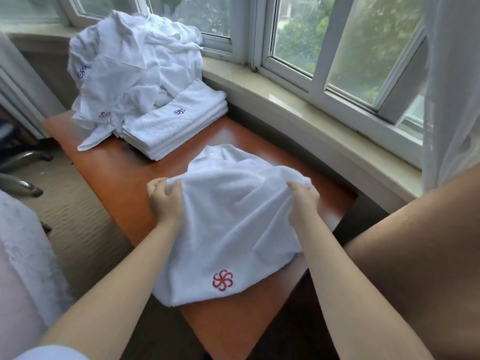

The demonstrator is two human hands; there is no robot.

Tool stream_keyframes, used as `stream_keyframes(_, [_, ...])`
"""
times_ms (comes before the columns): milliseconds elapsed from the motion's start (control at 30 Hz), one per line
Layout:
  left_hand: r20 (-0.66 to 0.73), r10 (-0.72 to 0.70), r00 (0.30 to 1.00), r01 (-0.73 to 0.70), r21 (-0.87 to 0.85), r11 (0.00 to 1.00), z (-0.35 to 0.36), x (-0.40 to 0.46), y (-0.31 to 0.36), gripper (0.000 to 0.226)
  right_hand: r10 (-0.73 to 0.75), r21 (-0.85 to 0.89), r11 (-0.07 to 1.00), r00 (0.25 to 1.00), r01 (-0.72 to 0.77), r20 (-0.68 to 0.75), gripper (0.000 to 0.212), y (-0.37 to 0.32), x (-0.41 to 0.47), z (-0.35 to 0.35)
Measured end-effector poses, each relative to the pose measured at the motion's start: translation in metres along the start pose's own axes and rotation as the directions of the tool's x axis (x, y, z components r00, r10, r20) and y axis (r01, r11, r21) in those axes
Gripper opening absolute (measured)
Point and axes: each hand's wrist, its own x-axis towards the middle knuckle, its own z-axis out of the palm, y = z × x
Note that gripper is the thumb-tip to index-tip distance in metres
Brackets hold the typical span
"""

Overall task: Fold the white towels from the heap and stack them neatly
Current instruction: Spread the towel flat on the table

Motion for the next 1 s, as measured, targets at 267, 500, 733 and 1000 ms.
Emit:
stream_keyframes(267, [-0.410,0.278,0.869,-0.400,-0.250,0.882,-0.051,-0.092,0.099,0.034,-0.596,0.157,0.782,0.798,0.603,-0.095,0.027,-0.064,-0.094,-0.046])
stream_keyframes(500, [-0.645,0.245,0.724,-0.492,-0.233,0.839,-0.079,-0.116,0.134,0.024,-0.654,0.157,0.665,0.670,0.730,-0.351,0.027,-0.095,-0.125,-0.060])
stream_keyframes(733, [-0.650,0.155,0.744,-0.287,-0.101,0.953,-0.069,-0.061,0.104,0.035,-0.593,0.098,0.737,0.710,0.668,-0.380,0.031,-0.079,-0.075,-0.031])
stream_keyframes(1000, [0.007,-0.031,0.999,0.024,0.475,0.880,-0.016,0.073,0.010,0.042,-0.233,-0.602,0.736,0.950,0.311,0.206,0.081,-0.010,0.055,0.039])
